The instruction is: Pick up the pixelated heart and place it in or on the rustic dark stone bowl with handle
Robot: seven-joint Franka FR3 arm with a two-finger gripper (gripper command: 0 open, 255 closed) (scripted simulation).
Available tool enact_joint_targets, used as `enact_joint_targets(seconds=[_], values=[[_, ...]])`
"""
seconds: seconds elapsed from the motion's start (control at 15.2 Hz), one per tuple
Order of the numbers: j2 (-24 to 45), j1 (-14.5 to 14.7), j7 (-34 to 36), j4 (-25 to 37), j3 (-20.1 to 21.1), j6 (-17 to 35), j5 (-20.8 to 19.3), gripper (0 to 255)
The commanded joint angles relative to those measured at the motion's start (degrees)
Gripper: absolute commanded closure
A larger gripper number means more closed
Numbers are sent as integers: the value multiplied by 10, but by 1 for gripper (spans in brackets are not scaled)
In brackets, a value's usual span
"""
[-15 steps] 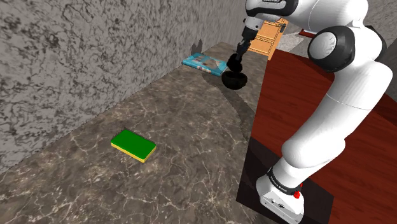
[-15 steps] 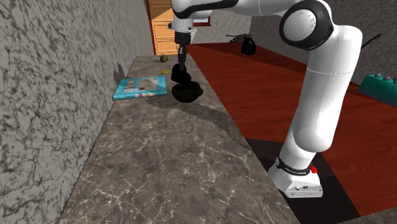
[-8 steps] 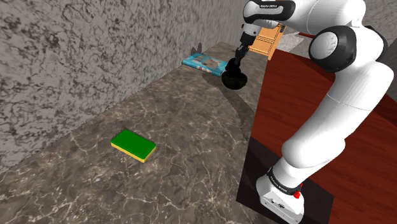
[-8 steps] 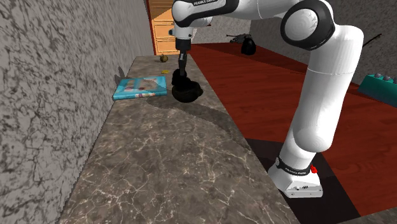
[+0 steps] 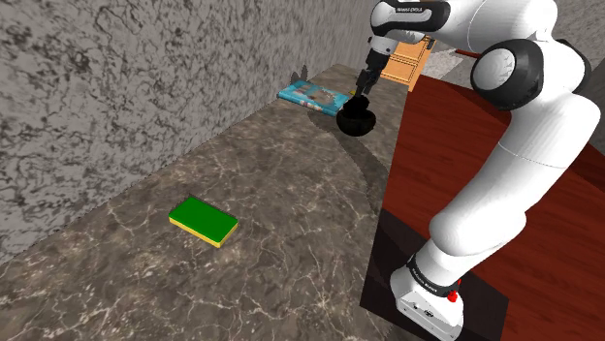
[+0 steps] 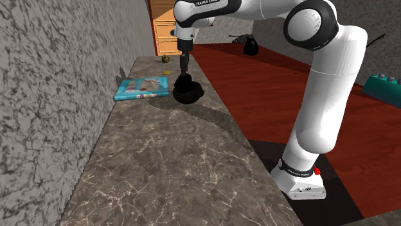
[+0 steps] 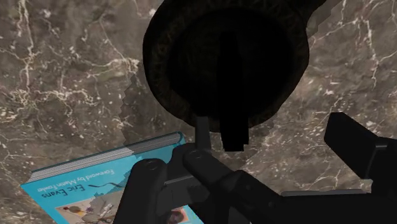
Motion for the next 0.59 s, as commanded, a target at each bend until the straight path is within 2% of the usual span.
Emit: enact_joint_targets(seconds=[0.0,0.13,0.4,0.53], values=[[0,0,0,0,0,0,0,0],[0,0,0,0,0,0,0,0],[6,-4,1,81,-3,-75,0,0],[6,-4,1,81,-3,-75,0,0]])
